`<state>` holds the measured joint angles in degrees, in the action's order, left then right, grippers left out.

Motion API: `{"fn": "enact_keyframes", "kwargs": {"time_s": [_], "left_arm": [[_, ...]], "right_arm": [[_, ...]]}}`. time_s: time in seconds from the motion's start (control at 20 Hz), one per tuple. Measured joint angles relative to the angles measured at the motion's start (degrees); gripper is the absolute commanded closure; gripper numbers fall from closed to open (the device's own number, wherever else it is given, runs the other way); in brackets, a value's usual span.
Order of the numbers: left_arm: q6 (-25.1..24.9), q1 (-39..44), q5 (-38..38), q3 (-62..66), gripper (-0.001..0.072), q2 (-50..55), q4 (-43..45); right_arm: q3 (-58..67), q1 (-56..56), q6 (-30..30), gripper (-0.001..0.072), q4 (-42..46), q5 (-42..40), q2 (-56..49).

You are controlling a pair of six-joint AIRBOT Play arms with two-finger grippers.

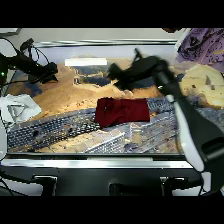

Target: Fold the clothes and pants, and hang the long-sleeved shirts on hangers.

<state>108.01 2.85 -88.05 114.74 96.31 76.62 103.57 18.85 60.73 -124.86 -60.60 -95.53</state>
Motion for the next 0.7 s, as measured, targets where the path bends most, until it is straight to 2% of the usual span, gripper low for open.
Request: {"fn": "enact_keyframes", "kwargs": {"time_s": [0.15, 0.4, 0.55, 0.7], "left_arm": [[0.0, -0.31, 0.0, 0.0, 0.0689, 0.0, 0.0], [-0.02, -1.73, -0.02, 0.0, 0.0689, -0.15, -0.02], [-0.02, -2.56, -0.04, 0.0, 0.0689, -0.26, -0.02], [-0.02, -2.95, -0.04, 0.0, 0.0689, -0.31, -0.02]], "right_arm": [[0.02, -11.06, 6.54, 0.0226, -0.57, -5.86, 2.97], [-5.16, -30.86, 21.86, 0.0218, -1.53, -16.39, 4.42], [-14.27, -37.73, 30.45, 0.0218, -4.33, -18.58, 4.02], [-23.23, -39.26, 37.46, 0.0219, -7.82, -18.56, 1.64]]}}
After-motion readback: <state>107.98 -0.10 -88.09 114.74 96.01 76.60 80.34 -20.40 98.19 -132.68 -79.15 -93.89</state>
